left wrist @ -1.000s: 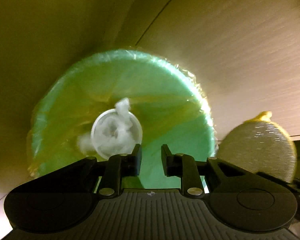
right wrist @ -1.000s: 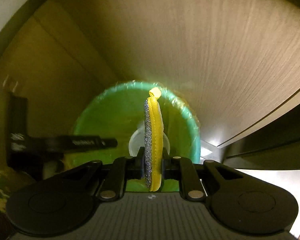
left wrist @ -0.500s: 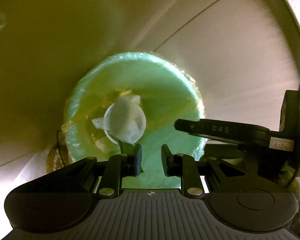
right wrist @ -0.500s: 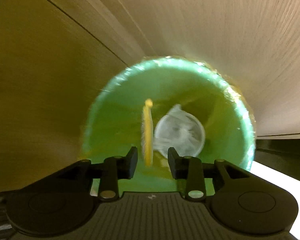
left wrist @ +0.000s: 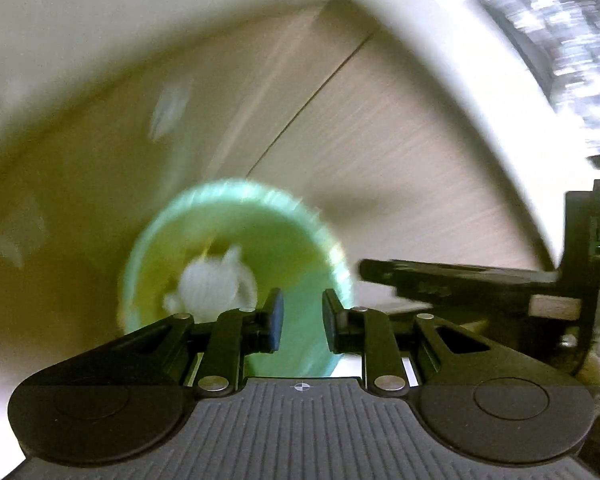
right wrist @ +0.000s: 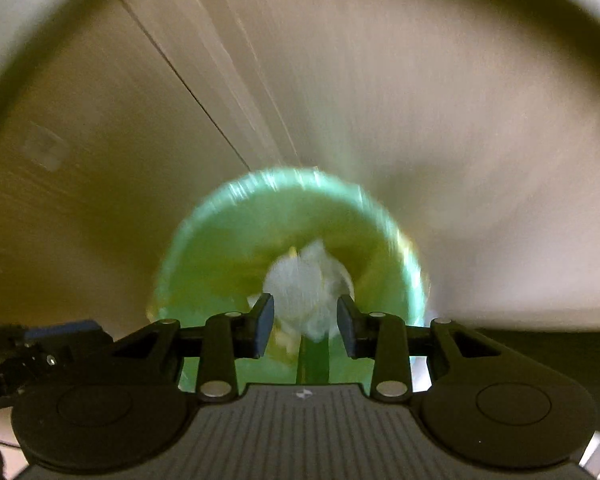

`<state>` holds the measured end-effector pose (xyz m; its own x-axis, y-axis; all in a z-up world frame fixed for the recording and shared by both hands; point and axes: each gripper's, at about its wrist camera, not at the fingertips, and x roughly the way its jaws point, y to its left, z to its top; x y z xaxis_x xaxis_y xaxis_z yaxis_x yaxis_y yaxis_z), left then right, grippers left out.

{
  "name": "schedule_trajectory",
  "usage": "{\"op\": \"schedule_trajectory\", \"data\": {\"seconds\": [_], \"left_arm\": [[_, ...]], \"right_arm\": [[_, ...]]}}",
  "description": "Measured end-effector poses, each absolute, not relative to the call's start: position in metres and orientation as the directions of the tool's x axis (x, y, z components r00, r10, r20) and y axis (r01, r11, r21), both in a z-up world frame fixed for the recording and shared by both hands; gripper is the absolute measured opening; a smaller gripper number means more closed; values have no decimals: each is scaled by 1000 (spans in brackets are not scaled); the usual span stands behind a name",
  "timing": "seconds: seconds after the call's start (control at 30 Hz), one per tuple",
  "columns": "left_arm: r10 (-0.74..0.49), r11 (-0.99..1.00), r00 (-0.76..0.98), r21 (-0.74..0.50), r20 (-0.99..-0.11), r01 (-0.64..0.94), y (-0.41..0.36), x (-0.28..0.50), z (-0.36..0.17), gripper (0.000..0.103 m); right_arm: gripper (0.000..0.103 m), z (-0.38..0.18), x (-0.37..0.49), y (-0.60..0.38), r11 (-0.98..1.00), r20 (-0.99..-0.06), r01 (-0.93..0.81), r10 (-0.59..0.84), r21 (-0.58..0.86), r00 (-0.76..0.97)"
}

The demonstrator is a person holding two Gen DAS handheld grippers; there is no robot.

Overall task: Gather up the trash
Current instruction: 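Lower the bag and sponge into the green bin and open both tools, then raise both tools from the bin back toward the counter, then grasp the rim of the white plastic tray with the left tool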

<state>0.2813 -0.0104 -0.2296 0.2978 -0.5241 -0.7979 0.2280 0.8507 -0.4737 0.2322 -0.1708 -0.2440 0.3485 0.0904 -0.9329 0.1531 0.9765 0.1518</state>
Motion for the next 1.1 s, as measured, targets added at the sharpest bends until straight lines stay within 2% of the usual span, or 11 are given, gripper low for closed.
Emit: {"op": "schedule_trajectory", "data": {"seconds": [0.07, 0.13, 0.2, 0.27, 0.33, 0.4, 0.6, 0.73, 0.87, 1.1], "left_arm": [[-552, 831, 351, -469, -756, 298, -9, 282, -193, 24], [-568, 821, 420, -453, -708, 348, -2, 281, -157, 24], [-566, 824, 499, -436, -656, 361, 14, 281, -126, 24], [-545, 838, 571, -413, -614, 356, 31, 280, -104, 24], [-496, 866, 654, -383, -571, 323, 57, 279, -85, 24], [-418, 899, 734, -362, -536, 248, 87, 281, -74, 24], [-116, 939, 870, -338, -480, -61, 188, 284, -66, 24], [2, 924, 891, -339, -455, -175, 237, 291, -60, 24], [64, 926, 884, -303, -463, -225, 261, 316, -57, 24], [67, 945, 854, -243, -517, -221, 279, 365, -76, 24]], "right_arm": [[39, -209, 234, -160, 985, -898, 107, 76, 135, 434], [52, -176, 235, -149, 991, -852, 66, 66, 117, 519], [57, -141, 236, -135, 995, -792, 22, 61, 93, 607], [59, -112, 236, -120, 998, -737, -15, 56, 62, 674], [68, -87, 235, -106, 998, -682, -48, 56, 31, 729], [72, -71, 235, -93, 997, -646, -74, 63, 10, 761], [72, -50, 245, -50, 984, -629, -159, 73, -82, 774], [72, -48, 247, -20, 971, -627, -208, 91, -116, 773], [72, -49, 242, 10, 960, -624, -252, 121, -125, 772], [72, -55, 238, 24, 964, -638, -227, 86, -142, 765]]}}
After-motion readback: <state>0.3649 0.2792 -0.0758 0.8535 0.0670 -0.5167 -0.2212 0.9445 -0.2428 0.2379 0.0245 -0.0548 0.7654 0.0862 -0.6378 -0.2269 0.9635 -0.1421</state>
